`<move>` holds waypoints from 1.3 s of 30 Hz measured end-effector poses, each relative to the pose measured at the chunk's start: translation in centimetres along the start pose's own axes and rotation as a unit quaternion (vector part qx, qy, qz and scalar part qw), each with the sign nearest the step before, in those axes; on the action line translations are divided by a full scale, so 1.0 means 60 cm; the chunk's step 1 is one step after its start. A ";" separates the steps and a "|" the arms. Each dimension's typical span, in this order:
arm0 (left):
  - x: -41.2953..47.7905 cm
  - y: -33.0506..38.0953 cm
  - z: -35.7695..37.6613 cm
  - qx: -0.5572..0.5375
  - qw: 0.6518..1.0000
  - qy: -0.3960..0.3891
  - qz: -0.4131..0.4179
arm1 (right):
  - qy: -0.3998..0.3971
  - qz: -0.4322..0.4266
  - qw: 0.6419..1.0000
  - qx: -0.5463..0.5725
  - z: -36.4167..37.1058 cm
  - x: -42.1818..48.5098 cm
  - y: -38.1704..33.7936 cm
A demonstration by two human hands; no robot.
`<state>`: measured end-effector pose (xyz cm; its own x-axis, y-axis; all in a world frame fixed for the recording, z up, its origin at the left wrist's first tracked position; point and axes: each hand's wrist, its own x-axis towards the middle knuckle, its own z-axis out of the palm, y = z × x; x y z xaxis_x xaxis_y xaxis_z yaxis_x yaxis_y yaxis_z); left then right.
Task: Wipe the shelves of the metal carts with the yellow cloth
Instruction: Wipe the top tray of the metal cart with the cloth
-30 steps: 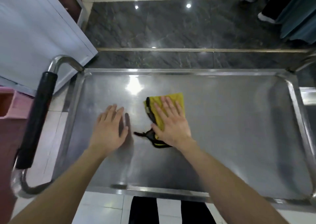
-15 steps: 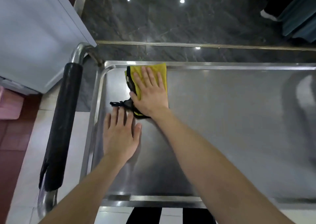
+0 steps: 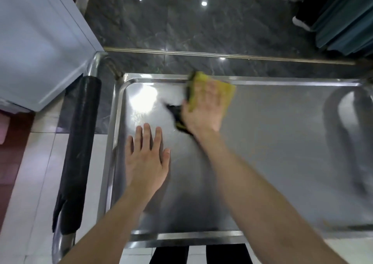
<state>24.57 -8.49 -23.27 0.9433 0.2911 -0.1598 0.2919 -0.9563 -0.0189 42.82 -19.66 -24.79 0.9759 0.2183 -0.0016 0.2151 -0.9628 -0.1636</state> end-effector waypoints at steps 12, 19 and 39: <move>-0.001 0.005 -0.009 0.018 1.000 -0.006 -0.001 | -0.024 0.141 0.989 -0.036 -0.077 -0.027 0.408; 0.006 -0.008 -0.021 0.008 1.000 -0.017 0.001 | -0.051 -0.079 0.995 -0.024 -0.021 -0.079 0.112; -0.062 -0.157 -0.172 -0.110 0.989 0.074 -0.061 | -0.087 -0.157 0.984 0.016 0.004 -0.217 -0.155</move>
<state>19.96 -0.29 -12.29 0.9066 0.4215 -0.0223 0.4178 -0.8886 0.1893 28.09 -13.49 -23.49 0.8395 0.5311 -0.1144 0.5014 -0.8385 -0.2136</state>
